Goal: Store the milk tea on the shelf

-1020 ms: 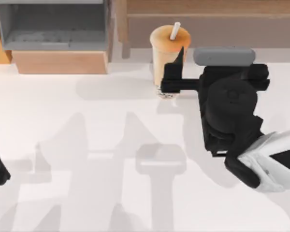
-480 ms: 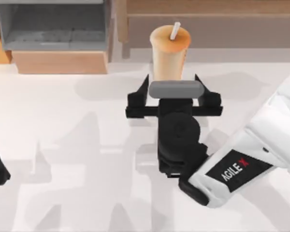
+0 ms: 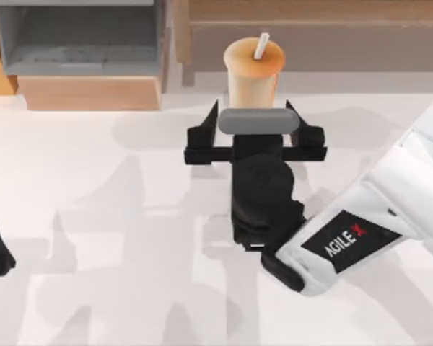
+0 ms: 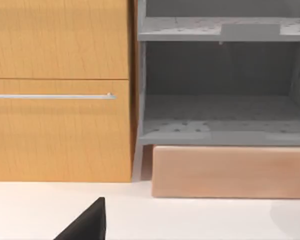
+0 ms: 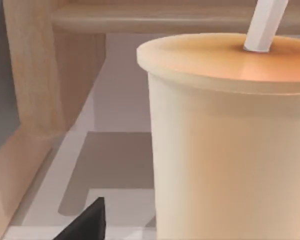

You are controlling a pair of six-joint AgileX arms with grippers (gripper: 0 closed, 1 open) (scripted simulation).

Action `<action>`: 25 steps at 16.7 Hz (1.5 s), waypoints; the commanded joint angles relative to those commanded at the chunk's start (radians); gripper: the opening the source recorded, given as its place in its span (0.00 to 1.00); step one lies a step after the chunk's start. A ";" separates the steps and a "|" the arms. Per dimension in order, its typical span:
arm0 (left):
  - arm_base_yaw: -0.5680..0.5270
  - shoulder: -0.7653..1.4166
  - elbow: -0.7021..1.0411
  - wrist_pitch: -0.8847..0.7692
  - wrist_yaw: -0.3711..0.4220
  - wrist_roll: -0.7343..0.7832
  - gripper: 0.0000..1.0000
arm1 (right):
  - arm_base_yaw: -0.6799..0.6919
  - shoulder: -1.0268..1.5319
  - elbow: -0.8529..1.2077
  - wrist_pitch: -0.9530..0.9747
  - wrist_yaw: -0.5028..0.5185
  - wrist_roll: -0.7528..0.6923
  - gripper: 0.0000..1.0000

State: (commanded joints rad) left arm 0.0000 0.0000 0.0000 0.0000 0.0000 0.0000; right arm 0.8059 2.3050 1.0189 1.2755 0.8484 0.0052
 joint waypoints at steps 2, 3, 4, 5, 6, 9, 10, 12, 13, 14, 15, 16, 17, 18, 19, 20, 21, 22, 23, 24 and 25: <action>0.000 0.000 0.000 0.000 0.000 0.000 1.00 | -0.033 0.031 0.068 -0.036 -0.033 -0.001 1.00; 0.000 0.000 0.000 0.000 0.000 0.000 1.00 | -0.051 0.046 0.104 -0.057 -0.051 -0.001 1.00; 0.000 0.000 0.000 0.000 0.000 0.000 1.00 | -0.069 0.061 0.139 -0.077 -0.068 -0.001 1.00; 0.000 0.000 0.000 0.000 0.000 0.000 1.00 | -0.085 0.073 0.171 -0.094 -0.084 -0.002 1.00; 0.000 0.000 0.000 0.000 0.000 0.000 1.00 | -0.097 0.083 0.194 -0.108 -0.096 -0.002 1.00; 0.000 0.000 0.000 0.000 0.000 0.000 1.00 | -0.106 0.090 0.210 -0.118 -0.105 -0.002 1.00; 0.000 0.000 0.000 0.000 0.000 0.000 1.00 | -0.106 0.090 0.210 -0.118 -0.105 -0.002 1.00; 0.000 0.000 0.000 0.000 0.000 0.000 1.00 | -0.106 0.090 0.210 -0.118 -0.105 -0.002 0.92; 0.000 0.000 0.000 0.000 0.000 0.000 1.00 | -0.106 0.090 0.210 -0.118 -0.105 -0.002 0.85; 0.000 0.000 0.000 0.000 0.000 0.000 1.00 | -0.106 0.090 0.210 -0.118 -0.105 -0.002 0.77; 0.000 0.000 0.000 0.000 0.000 0.000 1.00 | -0.106 0.090 0.210 -0.118 -0.105 -0.002 0.70; 0.000 0.000 0.000 0.000 0.000 0.000 1.00 | -0.106 0.090 0.210 -0.118 -0.105 -0.002 0.62; 0.000 0.000 0.000 0.000 0.000 0.000 1.00 | -0.106 0.090 0.210 -0.118 -0.105 -0.002 0.55; 0.000 0.000 0.000 0.000 0.000 0.000 1.00 | -0.106 0.090 0.210 -0.118 -0.105 -0.002 0.47; 0.000 0.000 0.000 0.000 0.000 0.000 1.00 | -0.106 0.090 0.210 -0.118 -0.105 -0.002 0.40; 0.000 0.000 0.000 0.000 0.000 0.000 1.00 | -0.106 0.090 0.210 -0.118 -0.105 -0.002 0.32; 0.000 0.000 0.000 0.000 0.000 0.000 1.00 | -0.106 0.090 0.210 -0.118 -0.105 -0.002 0.25; 0.000 0.000 0.000 0.000 0.000 0.000 1.00 | -0.106 0.090 0.210 -0.118 -0.105 -0.002 0.17; 0.000 0.000 0.000 0.000 0.000 0.000 1.00 | -0.106 0.090 0.210 -0.118 -0.105 -0.002 0.10; 0.000 0.000 0.000 0.000 0.000 0.000 1.00 | -0.106 0.090 0.210 -0.118 -0.105 -0.002 0.02; 0.000 0.000 0.000 0.000 0.000 0.000 1.00 | -0.106 0.090 0.210 -0.118 -0.105 -0.002 0.00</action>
State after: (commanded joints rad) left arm 0.0000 0.0000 0.0000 0.0000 0.0000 0.0000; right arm 0.7002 2.3950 1.2290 1.1579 0.7439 0.0029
